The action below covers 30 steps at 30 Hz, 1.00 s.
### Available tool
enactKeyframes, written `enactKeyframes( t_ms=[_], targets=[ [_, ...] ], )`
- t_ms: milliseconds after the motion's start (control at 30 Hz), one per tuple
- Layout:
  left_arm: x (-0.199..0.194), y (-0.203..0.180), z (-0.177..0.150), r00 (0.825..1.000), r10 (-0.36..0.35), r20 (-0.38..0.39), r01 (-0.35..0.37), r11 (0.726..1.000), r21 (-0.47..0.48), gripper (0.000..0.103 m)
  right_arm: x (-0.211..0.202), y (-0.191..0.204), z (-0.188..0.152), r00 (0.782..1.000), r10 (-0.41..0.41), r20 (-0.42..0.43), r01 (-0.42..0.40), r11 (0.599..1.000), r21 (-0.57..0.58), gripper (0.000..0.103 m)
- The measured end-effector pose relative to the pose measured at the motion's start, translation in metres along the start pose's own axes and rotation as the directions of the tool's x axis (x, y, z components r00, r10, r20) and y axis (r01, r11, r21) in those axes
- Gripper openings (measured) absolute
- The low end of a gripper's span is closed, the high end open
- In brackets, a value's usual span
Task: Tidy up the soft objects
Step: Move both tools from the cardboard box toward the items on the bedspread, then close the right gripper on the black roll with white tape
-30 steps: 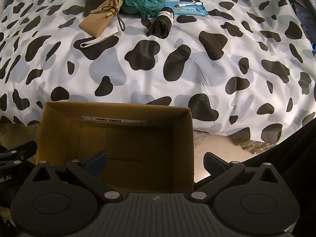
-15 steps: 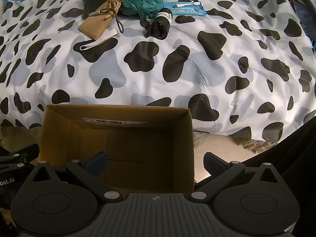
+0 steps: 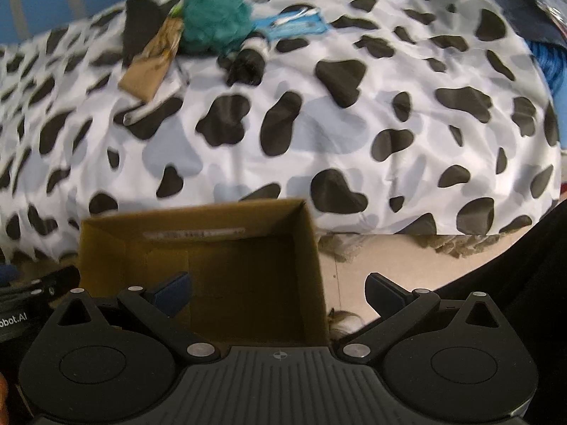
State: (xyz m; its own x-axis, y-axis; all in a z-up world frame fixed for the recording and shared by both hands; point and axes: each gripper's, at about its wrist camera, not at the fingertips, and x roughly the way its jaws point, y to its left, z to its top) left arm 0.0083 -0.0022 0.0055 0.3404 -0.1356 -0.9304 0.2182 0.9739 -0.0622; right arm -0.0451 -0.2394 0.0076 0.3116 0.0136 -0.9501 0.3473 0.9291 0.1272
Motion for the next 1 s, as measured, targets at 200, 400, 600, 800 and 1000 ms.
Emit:
enactKeyframes(
  t_ms=[200,400,600,800,1000],
  targets=[
    [0.003,-0.006,0.002,1.0,-0.013,-0.007,0.013,1.0,0.02,0.103,-0.007,-0.009,0.002,0.998,-0.008,0.057,0.006,0.999,0.036,0.103],
    [0.006,-0.013,0.005,1.0,-0.021,-0.011,0.021,0.999,0.046,0.103,-0.011,-0.017,0.007,0.985,-0.015,0.169,0.01,1.0,0.03,0.103],
    [0.007,-0.018,0.004,1.0,-0.018,0.025,0.016,0.998,0.061,0.103,-0.004,-0.021,0.026,0.974,-0.021,0.224,0.023,1.0,-0.004,0.103],
    [0.005,-0.022,0.003,0.998,-0.034,0.057,0.029,0.997,0.073,0.103,0.002,-0.02,0.054,0.952,0.013,0.306,0.004,0.998,-0.055,0.103],
    [-0.005,-0.025,0.01,0.992,-0.095,0.08,0.09,0.993,0.075,0.103,0.011,-0.024,0.081,0.902,0.011,0.432,0.042,0.993,-0.113,0.103]
  ],
)
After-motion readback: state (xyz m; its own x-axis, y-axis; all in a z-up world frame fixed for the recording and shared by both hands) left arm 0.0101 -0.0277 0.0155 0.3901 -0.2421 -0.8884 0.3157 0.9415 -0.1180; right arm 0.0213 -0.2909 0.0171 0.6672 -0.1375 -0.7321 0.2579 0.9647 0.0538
